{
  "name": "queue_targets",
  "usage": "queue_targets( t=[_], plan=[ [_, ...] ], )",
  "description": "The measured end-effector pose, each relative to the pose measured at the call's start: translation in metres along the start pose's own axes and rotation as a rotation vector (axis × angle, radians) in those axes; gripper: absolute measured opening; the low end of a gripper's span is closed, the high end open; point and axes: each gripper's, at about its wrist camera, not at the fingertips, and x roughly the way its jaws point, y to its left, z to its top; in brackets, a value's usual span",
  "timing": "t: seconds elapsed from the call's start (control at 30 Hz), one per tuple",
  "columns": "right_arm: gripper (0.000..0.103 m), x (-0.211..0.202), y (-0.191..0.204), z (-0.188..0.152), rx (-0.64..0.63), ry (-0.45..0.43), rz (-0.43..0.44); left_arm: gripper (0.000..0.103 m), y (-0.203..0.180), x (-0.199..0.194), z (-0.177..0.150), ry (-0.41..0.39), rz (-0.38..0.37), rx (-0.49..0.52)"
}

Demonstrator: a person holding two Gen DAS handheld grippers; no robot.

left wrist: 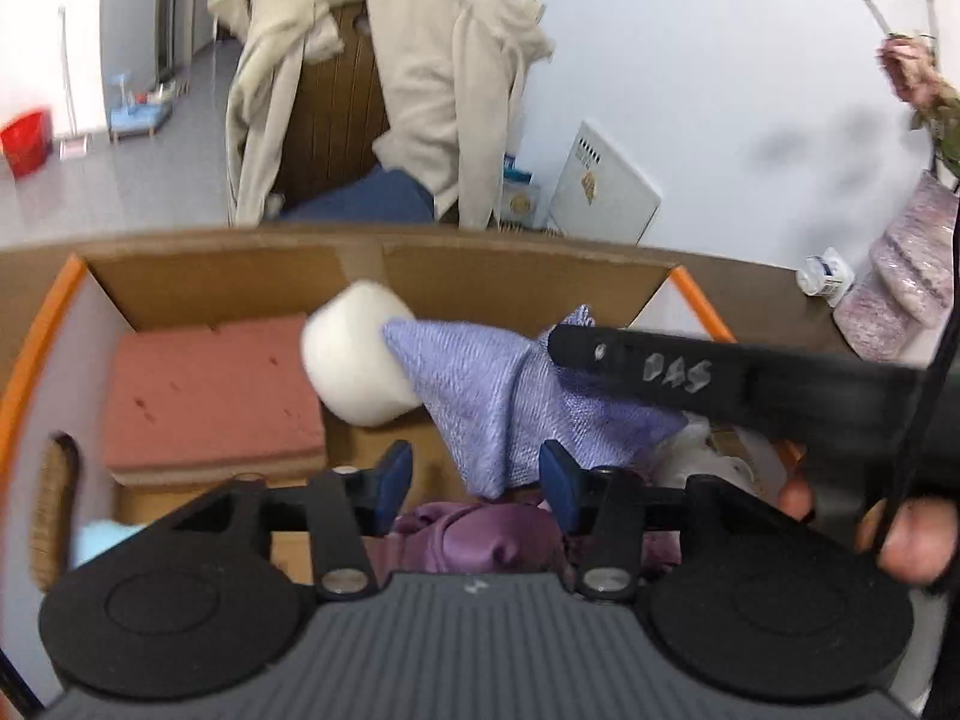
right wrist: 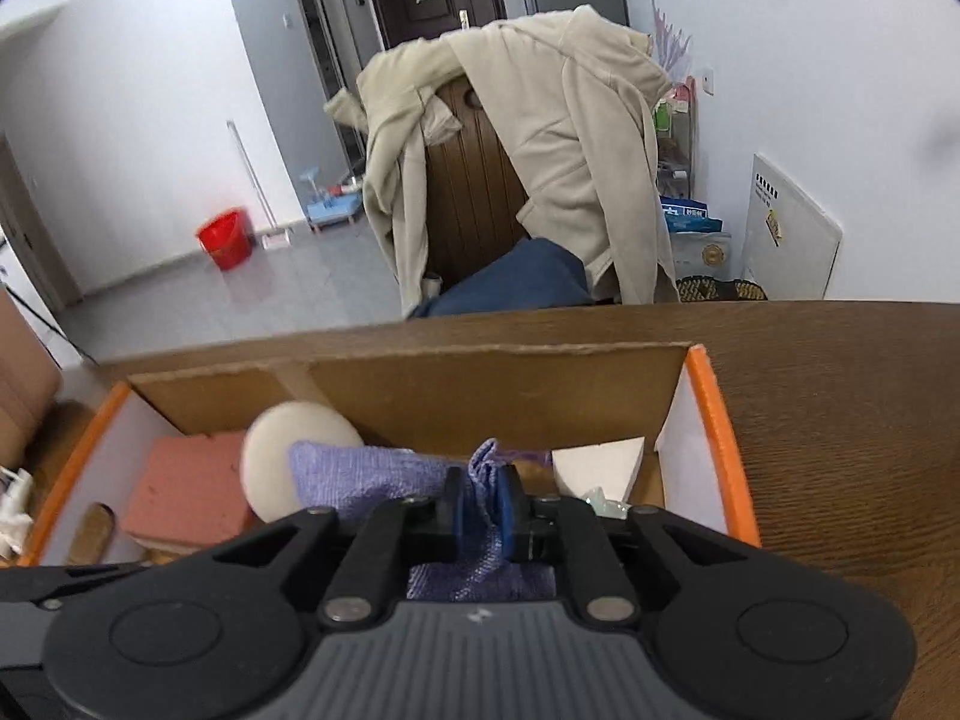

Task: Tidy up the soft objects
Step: 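Carry the lavender sachet into the box and open the left gripper, then move both grippers back from the box to the blue tissue packet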

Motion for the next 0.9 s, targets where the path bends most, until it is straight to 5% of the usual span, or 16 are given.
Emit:
queue_targets(
  t=[0.07, 0.2, 0.4, 0.77, 0.9],
  plan=[
    [0.03, -0.02, -0.005, 0.002, 0.04, -0.03, 0.036, 0.047, 0.0, -0.021, 0.003, -0.031, 0.006, 0.004],
    [0.03, -0.062, 0.0, 0.013, -0.004, -0.08, 0.03, 0.048, -0.002, -0.067, 0.009, -0.095, 0.026, 0.026],
    [0.04, -0.13, 0.004, 0.01, -0.058, -0.122, 0.018, 0.062, -0.001, -0.133, -0.003, -0.159, 0.095, 0.086],
    [0.059, -0.23, -0.005, -0.036, -0.141, -0.184, -0.065, 0.08, 0.009, -0.234, -0.055, -0.284, 0.188, 0.089],
    [0.064, -0.257, -0.002, -0.063, -0.148, -0.231, -0.072, 0.087, 0.007, -0.266, -0.105, -0.383, 0.236, 0.107]
  ],
)
